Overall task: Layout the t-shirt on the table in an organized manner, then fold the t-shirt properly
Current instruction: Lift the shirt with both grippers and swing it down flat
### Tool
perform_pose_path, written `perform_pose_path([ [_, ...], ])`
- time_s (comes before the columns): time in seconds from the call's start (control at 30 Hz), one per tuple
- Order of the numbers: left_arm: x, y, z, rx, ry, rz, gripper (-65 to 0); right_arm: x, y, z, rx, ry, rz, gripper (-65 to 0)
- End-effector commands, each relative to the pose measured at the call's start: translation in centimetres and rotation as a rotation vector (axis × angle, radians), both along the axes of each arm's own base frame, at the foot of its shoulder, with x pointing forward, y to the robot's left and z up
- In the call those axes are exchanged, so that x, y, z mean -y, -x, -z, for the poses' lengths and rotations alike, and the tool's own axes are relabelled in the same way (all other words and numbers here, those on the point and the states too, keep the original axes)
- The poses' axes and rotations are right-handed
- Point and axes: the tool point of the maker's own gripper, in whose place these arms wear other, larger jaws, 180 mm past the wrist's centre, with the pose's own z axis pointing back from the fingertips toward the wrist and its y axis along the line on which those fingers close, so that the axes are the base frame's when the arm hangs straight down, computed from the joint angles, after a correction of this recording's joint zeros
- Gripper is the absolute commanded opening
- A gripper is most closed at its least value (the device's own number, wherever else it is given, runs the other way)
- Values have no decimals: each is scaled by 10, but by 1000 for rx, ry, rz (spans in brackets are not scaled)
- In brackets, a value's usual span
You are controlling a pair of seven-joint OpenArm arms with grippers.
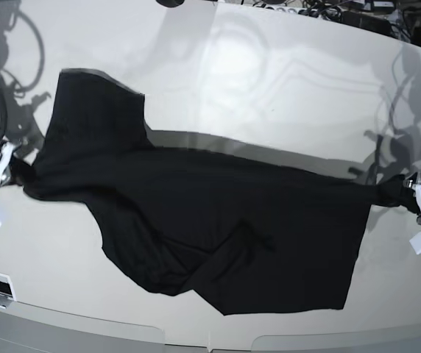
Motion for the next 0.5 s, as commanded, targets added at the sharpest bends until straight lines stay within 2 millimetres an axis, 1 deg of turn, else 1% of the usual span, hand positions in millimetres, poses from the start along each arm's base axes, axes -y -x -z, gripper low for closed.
perform_pose_path([
  [0.0, -14, -1, -11, 20, -19, -13, -650, -7, -3, -5, 29, -32, -8, -650],
  [0.07, -17, 10, -5, -23, -34, -4, -650, -13, 9, 11, -17, -48, 0, -650],
  [0.13, -18, 19, 0, -77, -54, 19, -650, -16, 16, 22, -47, -54, 10, -650],
  [0.2, -14, 19, -2, -76, -31, 21, -650, -18, 19, 27, -63, -70, 17, -650],
  [0.3, -17, 21, 0, -83, -40, 20, -650, -18, 22, 30, -79, -66, 17, -650],
  [0.37, -20, 31, 7, -111, -48, 16, -650, -16, 27, 33, -103, -56, 14, -650],
  [0.47, -25, 55, 24, -174, -58, 13, -650, -14, 45, 44, -162, -39, 11, -650],
])
